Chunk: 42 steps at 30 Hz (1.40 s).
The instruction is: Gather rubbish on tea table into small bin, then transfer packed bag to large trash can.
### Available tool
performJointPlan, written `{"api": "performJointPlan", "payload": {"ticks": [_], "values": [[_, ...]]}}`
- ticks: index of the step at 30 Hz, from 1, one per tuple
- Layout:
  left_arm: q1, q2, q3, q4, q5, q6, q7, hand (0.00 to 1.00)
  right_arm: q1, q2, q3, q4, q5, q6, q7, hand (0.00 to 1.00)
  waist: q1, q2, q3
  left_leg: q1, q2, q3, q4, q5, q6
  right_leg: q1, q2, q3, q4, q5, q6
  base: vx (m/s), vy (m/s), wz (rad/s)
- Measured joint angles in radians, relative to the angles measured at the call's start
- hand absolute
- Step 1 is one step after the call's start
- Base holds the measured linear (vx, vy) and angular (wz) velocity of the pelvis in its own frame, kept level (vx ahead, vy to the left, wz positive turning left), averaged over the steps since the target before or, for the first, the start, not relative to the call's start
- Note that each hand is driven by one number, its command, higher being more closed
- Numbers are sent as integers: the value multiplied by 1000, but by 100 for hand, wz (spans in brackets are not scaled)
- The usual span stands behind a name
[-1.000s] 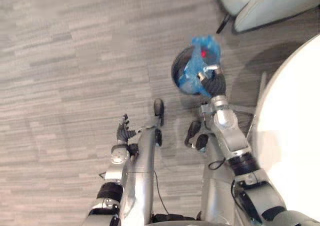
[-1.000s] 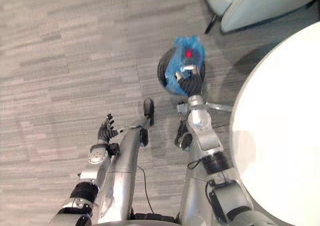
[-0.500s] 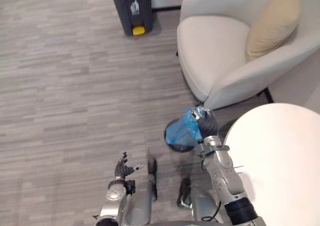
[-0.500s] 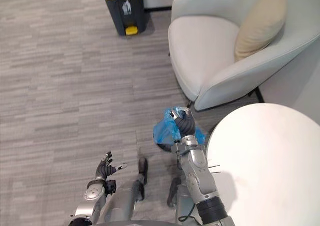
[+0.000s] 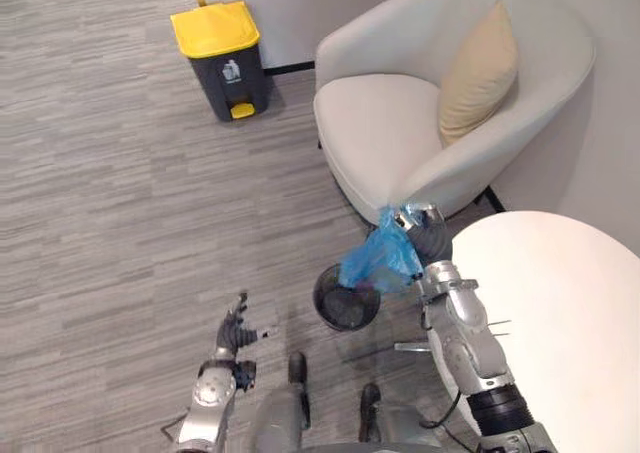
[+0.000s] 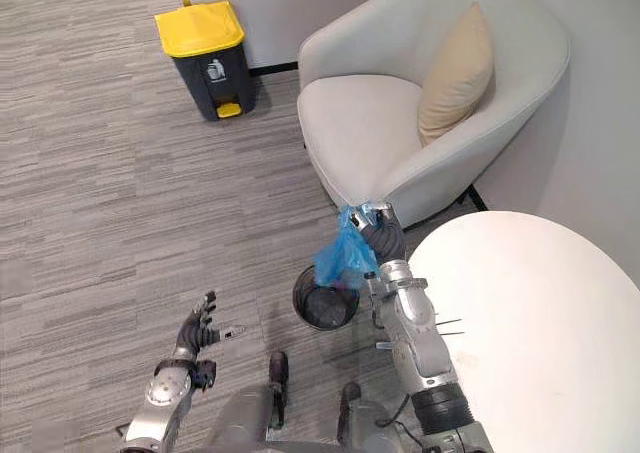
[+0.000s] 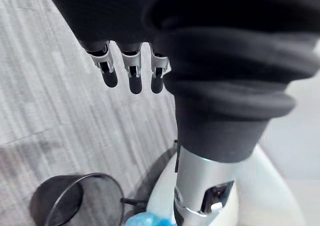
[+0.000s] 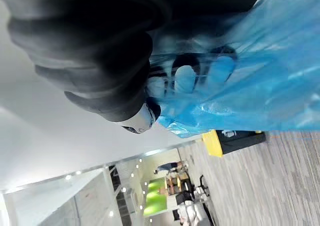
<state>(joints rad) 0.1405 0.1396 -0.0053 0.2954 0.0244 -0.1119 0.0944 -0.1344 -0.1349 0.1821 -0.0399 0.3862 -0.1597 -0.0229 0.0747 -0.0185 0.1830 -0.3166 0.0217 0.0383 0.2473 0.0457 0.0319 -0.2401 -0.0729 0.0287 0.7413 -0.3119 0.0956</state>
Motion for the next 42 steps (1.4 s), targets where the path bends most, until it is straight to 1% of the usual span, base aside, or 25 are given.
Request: {"api": "performJointPlan", "payload": {"ticks": [1,2,3,4,5,6,7,8,9,10,11,12,13,14,15,16,17,19,22,24,27,30,33,37,42], "values": [[12,-1,0,-24,-8,-4,1,0,-5,9,7,-13,-4,-1,-2,100,4,1,0,-12,-5,-10,13,1,-1,14,2,12,21,-8,3,-151,-81,54],[36,-5,3,-66,-16,-8,6,0,-16,18,23,-38,-6,-10,-11,100,17,0,0,-37,-6,-13,33,3,-4,37,4,26,6,-31,-3,-258,-131,21],[46,-12,8,-96,-21,-10,14,0,-26,20,32,-66,-13,-15,-21,100,34,1,1,-60,-2,-14,44,9,-12,48,14,30,-48,-65,-18,-348,-178,11],[80,-32,8,-149,-33,-13,20,0,-43,17,32,-123,-31,-33,-29,100,57,22,2,-101,16,-37,29,45,-42,63,42,20,-159,-124,-63,-301,-152,15],[87,-48,0,-153,-33,-13,20,0,-44,15,29,-138,-35,-39,-34,100,50,47,3,-113,27,-63,16,63,-49,59,59,-5,-170,-104,-75,-277,-110,47],[106,-60,-10,-172,-36,-13,19,0,-43,4,26,-143,-36,-53,-44,100,45,63,2,-116,37,-90,-18,77,-63,53,82,-40,-176,-95,-87,-362,-163,78],[120,-57,-49,-202,-44,-13,16,0,-45,-9,18,-141,-46,-56,-59,100,39,61,1,-105,35,-110,-92,67,-84,29,83,-69,-169,-82,-107,-494,-183,99],[113,-58,-89,-231,-47,-13,12,0,-62,-31,14,-133,-48,-57,-68,100,39,61,3,-108,34,-102,-138,22,-133,10,63,-114,-185,-52,-134,-417,-148,88],[109,-56,-104,-251,-49,-14,12,0,-81,-43,13,-117,-55,-58,-68,100,36,57,6,-121,36,-80,-128,19,-119,0,52,-135,-191,-39,-140,-289,-69,94],[91,-46,-131,-268,-48,-26,-1,0,-116,-59,12,-78,-79,-55,-68,100,20,54,9,-142,29,-44,-58,14,-104,-8,26,-170,-206,-12,-147,-199,-63,87],[70,-33,-150,-269,-44,-28,-12,0,-126,-71,13,-54,-84,-52,-68,100,12,53,9,-134,21,-10,7,9,-97,-10,7,-195,-222,11,-149,-265,-75,100],[48,-13,-164,-281,-35,-34,-24,0,-139,-90,20,-29,-85,-49,-64,100,-3,53,8,-100,22,22,91,-16,-67,-8,-13,-218,-248,38,-153,-176,-34,72],[38,-1,-167,-286,-31,-41,-29,0,-146,-100,29,-18,-87,-48,-60,100,-6,53,8,-75,27,31,120,-31,-53,-7,-18,-225,-264,52,-150,-221,-21,54],[4,24,-178,-286,-31,-60,-31,0,-149,-116,33,-15,-94,-47,-51,100,-7,55,7,-13,43,42,129,-86,-56,-6,-21,-232,-302,82,-148,-160,21,39],[-26,41,-190,-286,-31,-67,-32,0,-150,-127,32,-15,-103,-47,-41,100,-13,57,6,34,49,44,92,-120,-71,-5,-24,-244,-336,107,-142,-222,53,42],[-66,56,-205,-286,-30,-73,-33,0,-157,-141,32,-13,-105,-46,-31,100,-19,60,4,89,49,45,5,-131,-73,-4,-22,-251,-380,140,-131,-187,91,43],[-101,71,-227,-281,-30,-73,-37,0,-162,-145,34,-10,-105,-36,-17,100,-32,56,3,126,46,45,-89,-96,-82,10,-22,-260,-432,174,-118,-140,92,29],[-117,101,-270,-280,-22,-74,-48,0,-164,-141,58,-9,-105,-27,0,100,-35,53,-4,162,39,46,-167,-52,-70,50,-14,-259,-517,232,-103,-101,118,2],[-129,120,-324,-270,28,-74,-51,0,-163,-117,81,-11,-101,-27,28,100,-45,49,-22,184,23,46,-219,-22,-50,81,-16,-256,-592,284,-87,-72,136,-2],[-134,118,-352,-257,60,-73,-51,0,-163,-97,103,-15,-95,-27,33,100,-58,45,-51,198,11,48,-280,20,-38,82,-18,-255,-630,313,-75,-33,83,1],[-171,107,-386,-197,87,-71,-53,0,-163,-63,129,-39,-62,-27,50,100,-59,41,-55,248,6,51,-340,51,-32,117,-15,-251,-662,334,-71,-7,69,-3],[-184,98,-408,-164,86,-70,-64,0,-163,-52,174,-81,-38,-26,69,100,-59,30,-67,258,6,54,-341,51,-32,132,-13,-242,-680,343,-71,0,41,-7],[-194,78,-426,-135,86,-70,-68,0,-167,-32,229,-96,-28,-23,76,100,-57,18,-93,260,14,59,-341,51,-33,138,1,-232,-699,355,-78,8,4,-10],[-232,40,-427,-89,106,-70,-7,0,-190,-27,271,-96,27,-16,81,100,-58,15,-95,262,26,58,-342,58,-42,148,16,-225,-709,361,-81,-19,1,-3],[-257,25,-426,-67,127,-70,55,0,-215,-26,324,-96,94,-14,80,100,-57,6,-105,265,48,48,-345,67,-57,150,36,-224,-712,362,-82,-2,-6,1]]}}
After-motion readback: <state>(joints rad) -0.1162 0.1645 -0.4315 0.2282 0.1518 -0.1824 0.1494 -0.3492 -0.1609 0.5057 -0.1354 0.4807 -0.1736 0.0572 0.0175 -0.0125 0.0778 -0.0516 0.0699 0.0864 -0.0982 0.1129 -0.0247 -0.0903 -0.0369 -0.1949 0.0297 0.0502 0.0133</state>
